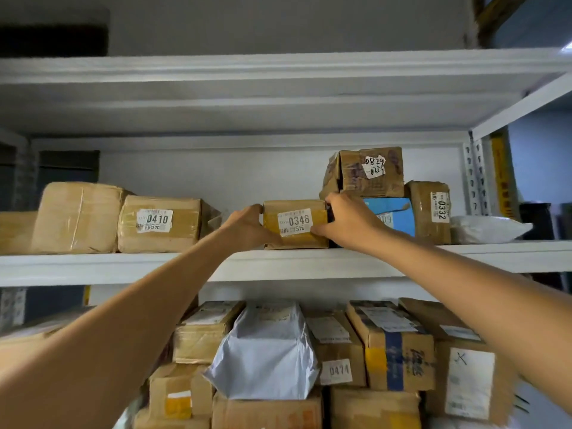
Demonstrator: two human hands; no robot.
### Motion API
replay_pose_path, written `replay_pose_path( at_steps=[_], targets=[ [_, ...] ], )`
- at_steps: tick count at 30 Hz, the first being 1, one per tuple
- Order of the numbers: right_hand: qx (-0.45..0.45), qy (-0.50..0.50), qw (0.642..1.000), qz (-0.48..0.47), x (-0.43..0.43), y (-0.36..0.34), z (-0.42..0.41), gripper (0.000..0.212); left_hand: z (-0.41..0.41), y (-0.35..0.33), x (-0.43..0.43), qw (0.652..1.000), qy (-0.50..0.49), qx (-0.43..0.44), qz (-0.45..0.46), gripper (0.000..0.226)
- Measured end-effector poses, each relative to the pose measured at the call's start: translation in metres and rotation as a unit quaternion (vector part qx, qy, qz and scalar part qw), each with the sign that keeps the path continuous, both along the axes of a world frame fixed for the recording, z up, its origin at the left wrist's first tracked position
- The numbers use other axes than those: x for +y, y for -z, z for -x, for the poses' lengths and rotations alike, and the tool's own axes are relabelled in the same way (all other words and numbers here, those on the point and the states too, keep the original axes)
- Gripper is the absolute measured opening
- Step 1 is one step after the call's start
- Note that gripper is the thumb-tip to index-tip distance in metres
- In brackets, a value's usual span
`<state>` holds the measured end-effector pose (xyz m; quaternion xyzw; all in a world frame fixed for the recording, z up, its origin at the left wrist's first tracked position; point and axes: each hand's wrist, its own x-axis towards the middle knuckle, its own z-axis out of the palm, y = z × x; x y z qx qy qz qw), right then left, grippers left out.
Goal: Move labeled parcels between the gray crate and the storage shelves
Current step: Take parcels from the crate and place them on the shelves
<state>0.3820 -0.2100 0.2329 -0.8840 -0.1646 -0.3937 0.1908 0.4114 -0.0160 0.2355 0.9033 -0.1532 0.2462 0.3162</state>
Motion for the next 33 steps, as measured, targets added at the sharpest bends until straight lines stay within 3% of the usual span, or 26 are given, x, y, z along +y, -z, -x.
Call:
replay_pose_path(
  at_steps=[3,9,13,16,19,21,26,33],
  targets=[
    [-0.001,0.002,1.000,-0.027,0.007,0.005,-0.006,0.039,-0.009,0.005,0.002,0.995,0.066,0.010,0.078,0.074],
    [-0.005,-0.053,0.988,-0.148,0.020,0.003,0.003,0.047,-0.004,0.006,0.012,0.978,0.101,0.009,0.184,0.062],
    [-0.034,-0.105,0.964,-0.243,0.029,0.011,0.013,0.043,0.015,0.014,0.018,0.920,0.218,0.009,0.325,0.046],
    [-0.054,-0.115,0.952,-0.280,0.035,0.018,0.018,0.045,0.024,0.021,0.021,0.895,0.234,-0.017,0.378,0.043],
    [-0.032,-0.144,0.940,-0.308,0.038,0.023,0.020,0.072,0.026,0.027,0.025,0.869,0.251,-0.027,0.426,0.036],
    [-0.014,-0.148,0.944,-0.293,0.040,0.026,0.023,0.086,0.026,0.031,0.028,0.854,0.270,-0.031,0.443,0.044],
    [-0.008,-0.198,0.938,-0.283,0.042,0.031,0.035,0.082,0.027,0.040,0.035,0.858,0.295,-0.040,0.418,0.089],
    [-0.007,-0.183,0.942,-0.281,0.042,0.031,0.039,0.093,0.037,0.045,0.038,0.862,0.328,-0.063,0.381,0.081]
  ],
)
